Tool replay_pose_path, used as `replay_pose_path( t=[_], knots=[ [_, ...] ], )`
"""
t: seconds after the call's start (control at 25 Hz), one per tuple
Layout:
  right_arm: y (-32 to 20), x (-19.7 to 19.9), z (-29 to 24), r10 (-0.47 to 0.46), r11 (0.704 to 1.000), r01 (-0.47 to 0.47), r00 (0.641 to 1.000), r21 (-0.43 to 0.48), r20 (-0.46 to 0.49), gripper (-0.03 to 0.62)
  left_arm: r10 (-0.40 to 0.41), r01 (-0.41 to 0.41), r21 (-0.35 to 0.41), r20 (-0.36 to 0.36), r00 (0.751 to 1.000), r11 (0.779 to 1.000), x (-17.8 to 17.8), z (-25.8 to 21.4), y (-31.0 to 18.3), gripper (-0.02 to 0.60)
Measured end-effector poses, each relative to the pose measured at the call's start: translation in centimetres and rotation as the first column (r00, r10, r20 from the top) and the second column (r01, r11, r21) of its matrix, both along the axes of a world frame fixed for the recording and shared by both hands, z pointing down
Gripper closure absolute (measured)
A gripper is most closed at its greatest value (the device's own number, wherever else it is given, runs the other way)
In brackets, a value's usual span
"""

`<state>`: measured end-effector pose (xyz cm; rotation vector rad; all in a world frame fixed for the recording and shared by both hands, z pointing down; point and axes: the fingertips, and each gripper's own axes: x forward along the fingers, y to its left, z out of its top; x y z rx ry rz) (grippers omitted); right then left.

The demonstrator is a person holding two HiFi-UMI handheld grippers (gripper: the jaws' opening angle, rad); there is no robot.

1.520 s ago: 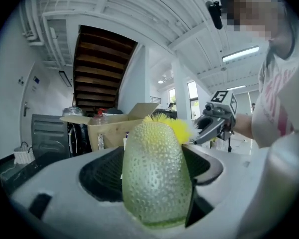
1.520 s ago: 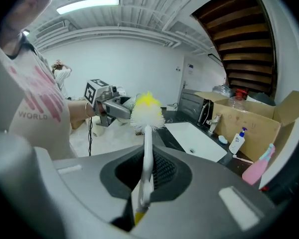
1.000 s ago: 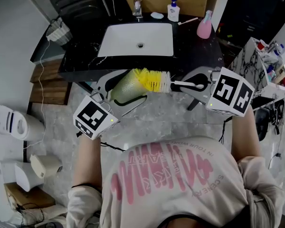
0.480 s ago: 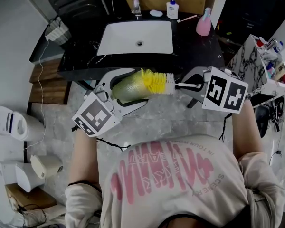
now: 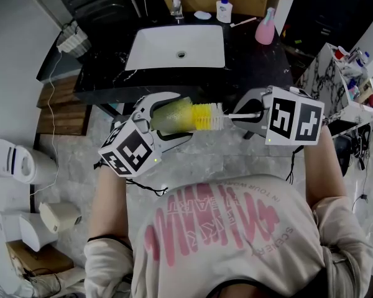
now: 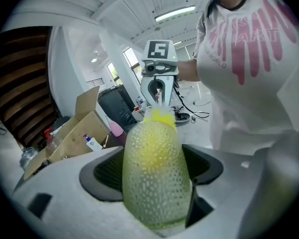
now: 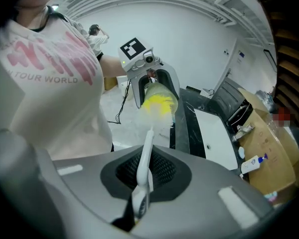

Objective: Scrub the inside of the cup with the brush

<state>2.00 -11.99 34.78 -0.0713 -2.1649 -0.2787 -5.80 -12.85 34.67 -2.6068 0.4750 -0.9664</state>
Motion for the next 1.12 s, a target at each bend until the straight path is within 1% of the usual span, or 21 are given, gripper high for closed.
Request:
replay_pose_path(
  t=[0.24,0.4,0.6,0.72,0.92,1.0,1.12],
  knots=[
    [0.0,-0.5,-0.1,0.004,1.000,-0.003,1.000,-0.008,0.023,0.582,0.030,-0.030,0.000,-0.001,1.000,1.000,1.1,0.2,0.3,0.216],
    [0.3,-1.0,0.1,-0.011,1.000,0.011,1.000,-0.016,0.026,0.582,0.050,-0.050,0.001,-0.005,0.999,0.999,1.9,0.2,0.7,0.216],
    [0.7,-1.0,0.8,-0.018,1.000,0.018,1.000,-0.012,0.004,0.582,0.058,-0.059,0.012,0.029,0.998,0.998,2.3,0.8,0.7,0.216],
    [0.8,-1.2,0.8,-0.018,1.000,0.018,1.000,-0.016,0.014,0.582,0.064,-0.065,0.005,0.012,0.998,0.998,2.6,0.8,0.7,0.216],
    [0.8,-1.0,0.9,-0.007,1.000,0.007,1.000,-0.011,0.023,0.582,0.062,-0.063,-0.024,-0.042,0.997,0.998,2.6,0.9,0.6,0.216],
    [0.8,-0.9,0.9,-0.002,1.000,0.002,1.000,-0.014,0.026,0.582,0.055,-0.056,-0.030,-0.045,0.997,0.998,2.4,1.0,0.6,0.216],
    [0.9,-0.3,0.9,0.009,1.000,-0.008,0.999,-0.025,0.034,0.582,0.043,-0.044,-0.029,-0.030,0.999,0.999,2.0,1.3,0.6,0.216]
  ],
)
